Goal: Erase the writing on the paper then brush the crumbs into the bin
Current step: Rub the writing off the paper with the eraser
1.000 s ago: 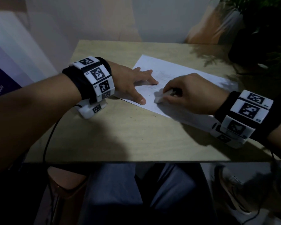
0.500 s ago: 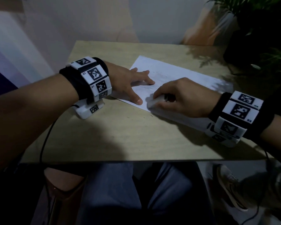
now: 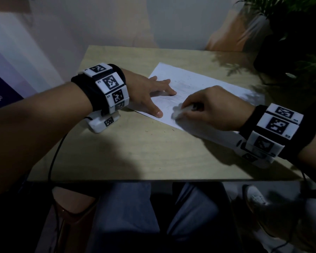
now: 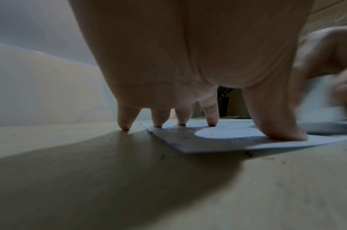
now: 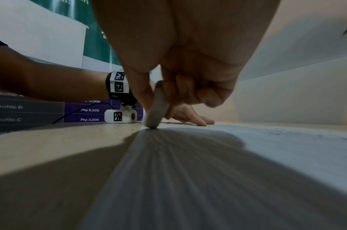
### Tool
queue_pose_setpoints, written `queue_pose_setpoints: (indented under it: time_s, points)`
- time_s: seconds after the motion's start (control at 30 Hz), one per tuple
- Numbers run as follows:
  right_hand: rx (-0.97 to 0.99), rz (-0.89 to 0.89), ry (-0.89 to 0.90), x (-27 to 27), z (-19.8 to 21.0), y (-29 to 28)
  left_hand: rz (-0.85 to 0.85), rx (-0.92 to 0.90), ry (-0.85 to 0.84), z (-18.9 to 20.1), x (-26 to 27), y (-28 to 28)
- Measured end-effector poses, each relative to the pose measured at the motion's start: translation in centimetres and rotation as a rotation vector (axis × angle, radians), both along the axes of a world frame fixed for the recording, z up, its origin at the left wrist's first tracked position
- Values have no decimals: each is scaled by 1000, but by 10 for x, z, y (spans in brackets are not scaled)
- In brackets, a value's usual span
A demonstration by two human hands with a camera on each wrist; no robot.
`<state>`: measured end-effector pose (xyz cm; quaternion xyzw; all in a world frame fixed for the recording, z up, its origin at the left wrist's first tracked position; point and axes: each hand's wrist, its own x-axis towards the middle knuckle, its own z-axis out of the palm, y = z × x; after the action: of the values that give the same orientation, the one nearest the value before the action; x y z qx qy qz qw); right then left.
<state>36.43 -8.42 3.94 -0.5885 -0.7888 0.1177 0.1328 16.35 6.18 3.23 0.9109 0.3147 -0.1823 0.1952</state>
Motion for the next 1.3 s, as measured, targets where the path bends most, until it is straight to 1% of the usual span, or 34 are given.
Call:
queue_pose_setpoints:
  time_s: [0.07, 0.1, 0.13, 0.2, 0.27, 0.3, 0.4, 0.47, 0.5, 0.57, 0.63, 0.73, 0.77, 0.83, 0.9, 0.97, 1.0, 1.03, 1.1, 1.13, 1.2, 1.3]
  points:
    - [96, -40, -76, 4, -2, 3, -2, -9, 3, 0, 0, 1]
    - [109, -24, -92, 3, -2, 2, -1, -14, 5, 1, 0, 1]
    - [94, 12, -81, 2, -2, 0, 2, -18, 7, 1, 0, 1]
    - [-12, 78, -3, -1, 1, -7, 5, -29, 20, 3, 1, 0]
    - [-83, 77, 49, -1, 2, -7, 5, -31, 31, 4, 2, 0]
    - [-69, 51, 34, 0, 2, -5, 6, -32, 30, 5, 2, 0]
    - [58, -26, -64, 4, 0, 1, -1, -37, 24, 4, 1, 1]
    - [85, -4, -95, 4, -1, -1, -5, -37, 27, 4, 0, 2]
    - [64, 29, -78, 2, -1, -3, -4, -36, 29, 4, 0, 2]
    - [-37, 72, 13, 0, 1, -8, 0, -36, 35, 5, 1, 1]
    - [-91, 60, 56, -1, 3, -8, 1, -34, 38, 5, 1, 1]
    - [12, -33, -41, 3, 1, -1, -3, -28, 32, 1, 1, 3]
    - [49, -44, -72, 4, 0, 0, -8, -19, 28, 0, 0, 3]
    - [69, -10, -99, 4, -1, -3, -17, 5, 19, -1, -1, 2]
    - [-14, 49, -33, 1, 2, -9, -14, 11, 14, 0, -1, 0]
    - [-117, 47, 46, 0, 5, -10, -8, 8, 14, 1, -1, -1]
    - [-135, 26, 54, 1, 5, -9, -9, 10, 14, 1, -1, -1]
    - [-118, 1, 43, 1, 4, -7, -14, 12, 13, 1, -1, 0]
    - [-15, -44, -33, 3, 1, -2, -15, 2, 19, 1, 0, 0]
    - [32, -48, -78, 3, 0, -1, -11, -4, 24, 1, 0, 0]
    - [62, -24, -124, 4, -1, -3, -11, -7, 28, 2, 0, 0]
    - [-72, 33, 3, 2, 4, -11, -5, -16, 41, 5, 1, -1]
